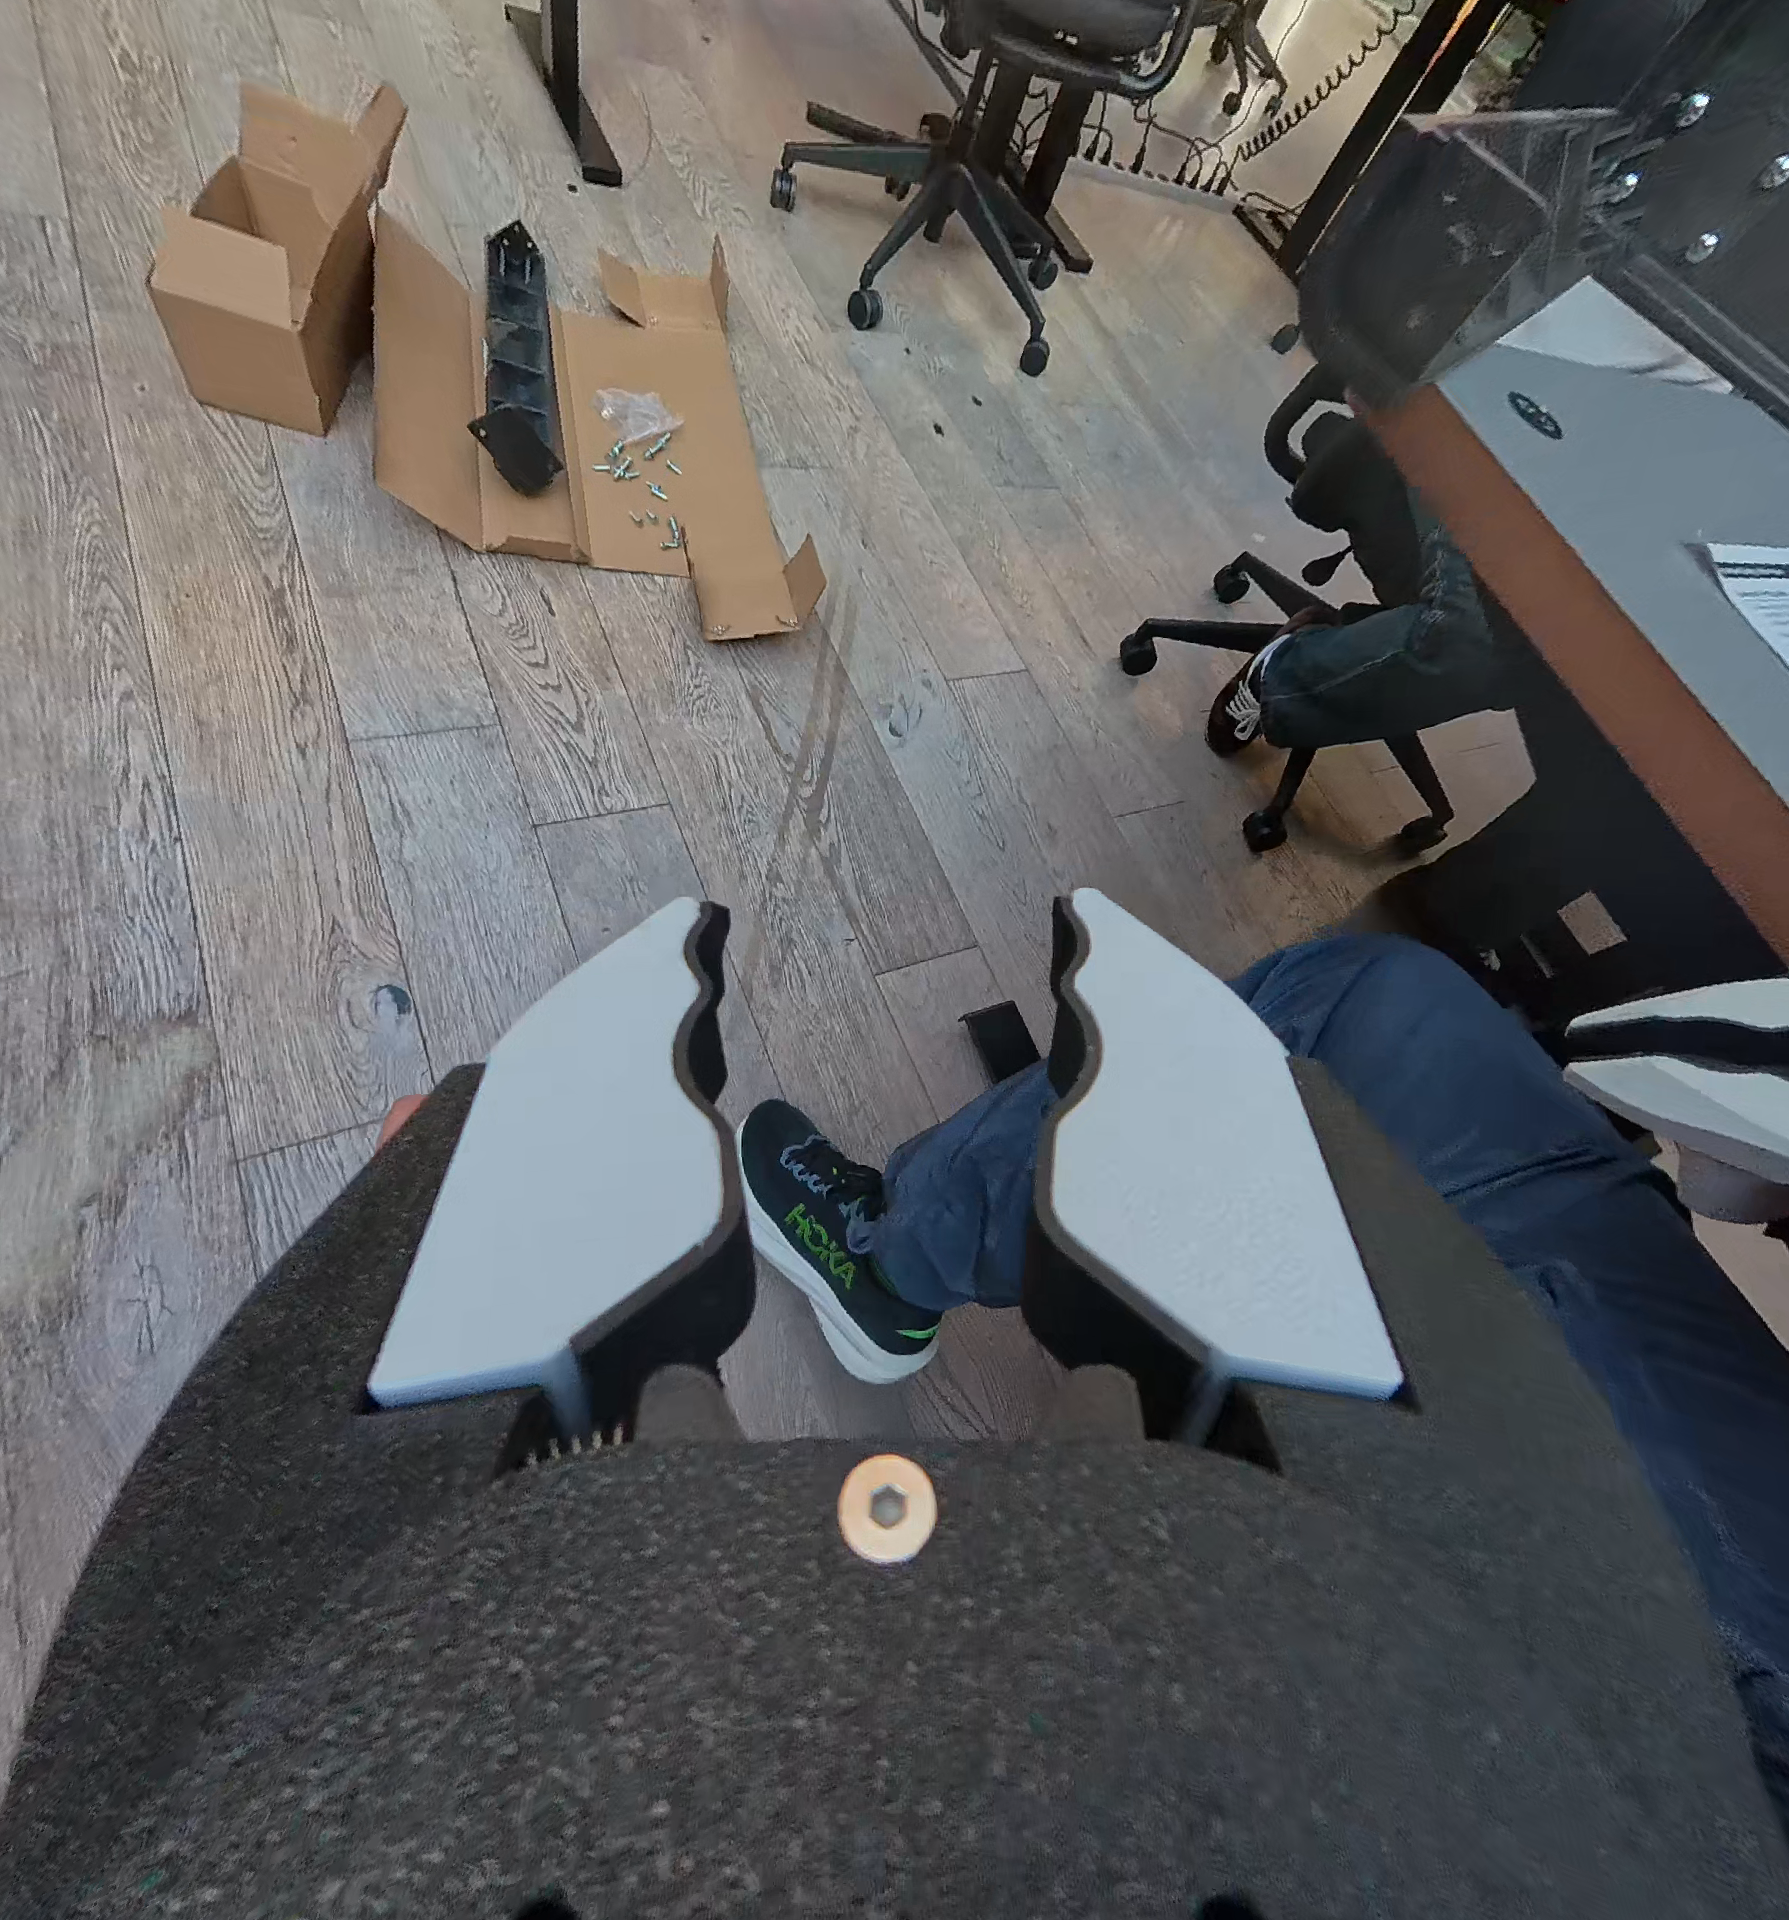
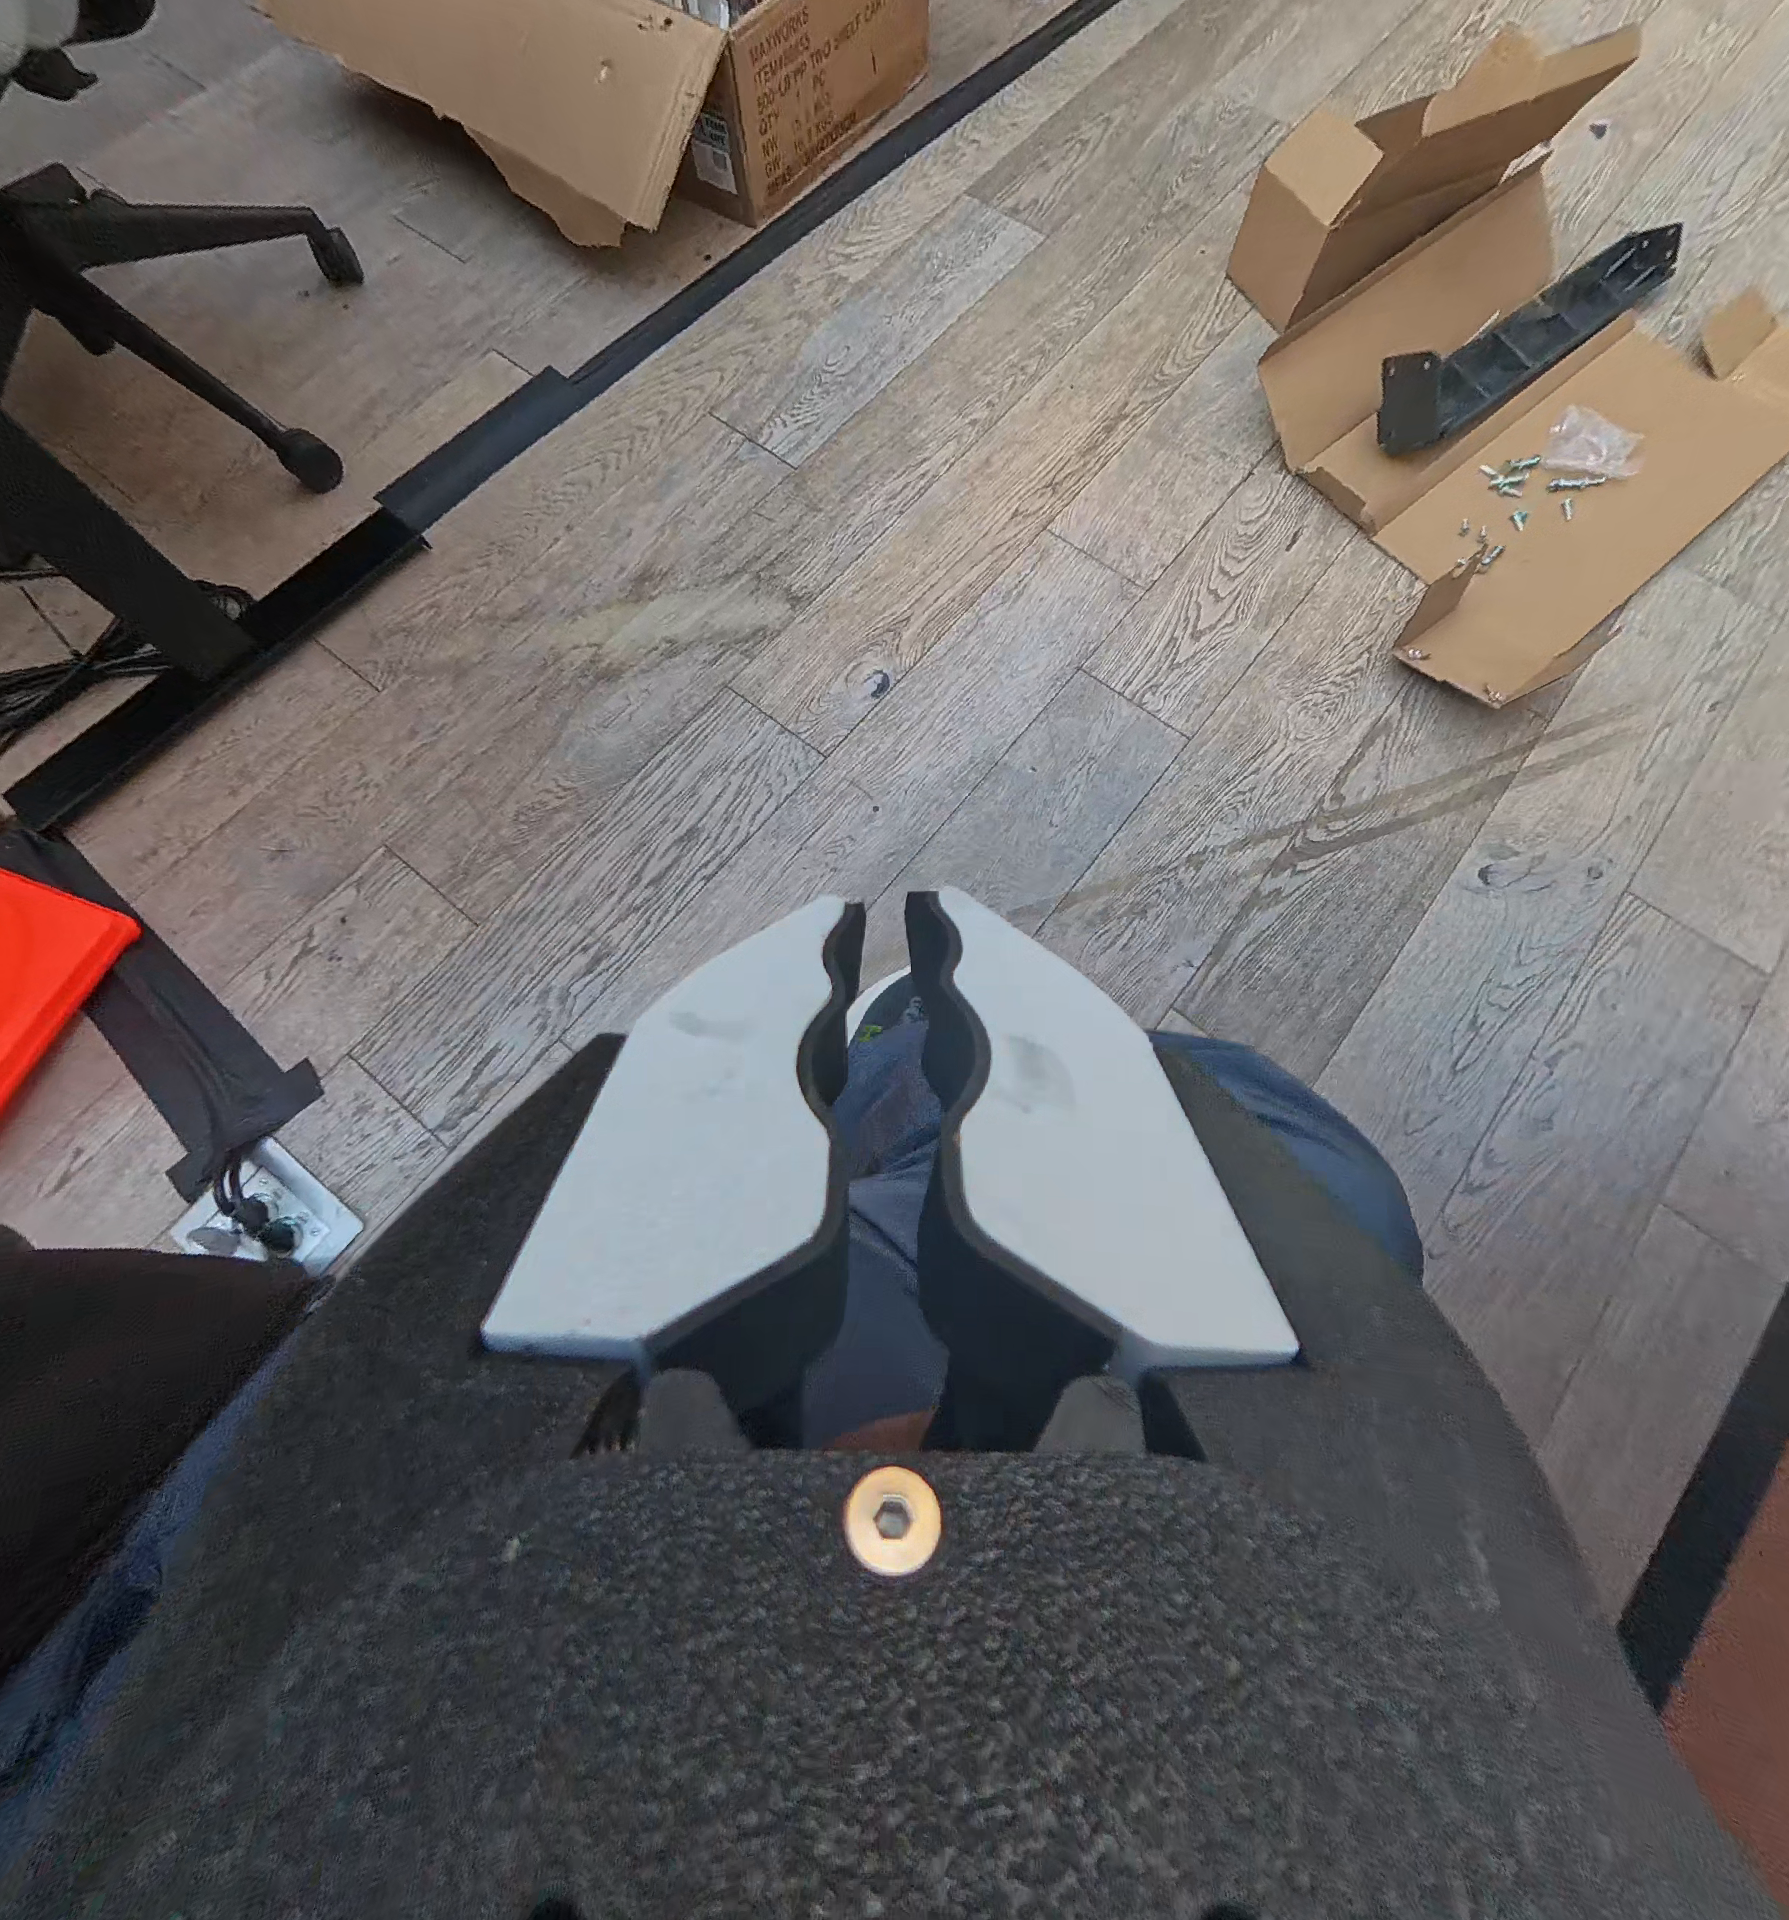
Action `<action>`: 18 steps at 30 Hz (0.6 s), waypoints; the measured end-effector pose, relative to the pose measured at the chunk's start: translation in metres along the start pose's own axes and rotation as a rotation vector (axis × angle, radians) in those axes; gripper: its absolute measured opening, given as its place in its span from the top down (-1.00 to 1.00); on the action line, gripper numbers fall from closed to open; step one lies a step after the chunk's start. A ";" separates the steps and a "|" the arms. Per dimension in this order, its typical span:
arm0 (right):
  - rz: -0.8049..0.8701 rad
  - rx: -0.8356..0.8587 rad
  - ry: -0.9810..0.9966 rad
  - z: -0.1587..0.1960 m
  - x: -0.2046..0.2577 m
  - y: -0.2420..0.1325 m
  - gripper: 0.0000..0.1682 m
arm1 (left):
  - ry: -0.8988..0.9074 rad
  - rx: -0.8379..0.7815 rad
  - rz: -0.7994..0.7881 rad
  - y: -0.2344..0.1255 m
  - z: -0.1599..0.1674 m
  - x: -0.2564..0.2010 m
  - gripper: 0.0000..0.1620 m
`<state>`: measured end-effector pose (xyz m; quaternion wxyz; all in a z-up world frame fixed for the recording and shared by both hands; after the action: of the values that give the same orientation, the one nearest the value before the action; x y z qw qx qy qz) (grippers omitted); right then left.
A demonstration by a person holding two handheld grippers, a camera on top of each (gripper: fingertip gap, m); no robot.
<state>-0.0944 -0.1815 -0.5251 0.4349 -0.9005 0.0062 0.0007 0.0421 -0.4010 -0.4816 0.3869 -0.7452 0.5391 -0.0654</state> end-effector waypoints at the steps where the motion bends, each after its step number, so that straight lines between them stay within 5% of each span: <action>1: 0.007 -0.016 -0.009 -0.001 0.001 -0.004 0.90 | 0.014 -0.016 0.003 0.001 -0.005 -0.009 0.25; 6: -0.072 -0.089 -0.008 -0.009 0.031 -0.016 0.90 | 0.095 -0.032 -0.012 0.008 -0.015 -0.043 0.25; 18: -0.025 -0.035 -0.152 0.002 0.026 -0.012 0.90 | 0.098 0.059 -0.212 0.002 0.032 -0.001 0.26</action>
<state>-0.0686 -0.1728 -0.5175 0.4182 -0.9053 -0.0382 0.0635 0.0561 -0.3842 -0.5044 0.3726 -0.7822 0.4737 -0.1580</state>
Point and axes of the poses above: each gripper's, where its closed fingertips meet, y out along the fingers, z out of its underside, x = y × z across the jaws, the point moved 2 cm from there along -y, back along the fingers, and after that the axes turned 13 degrees about x, right-handed, at the moved point
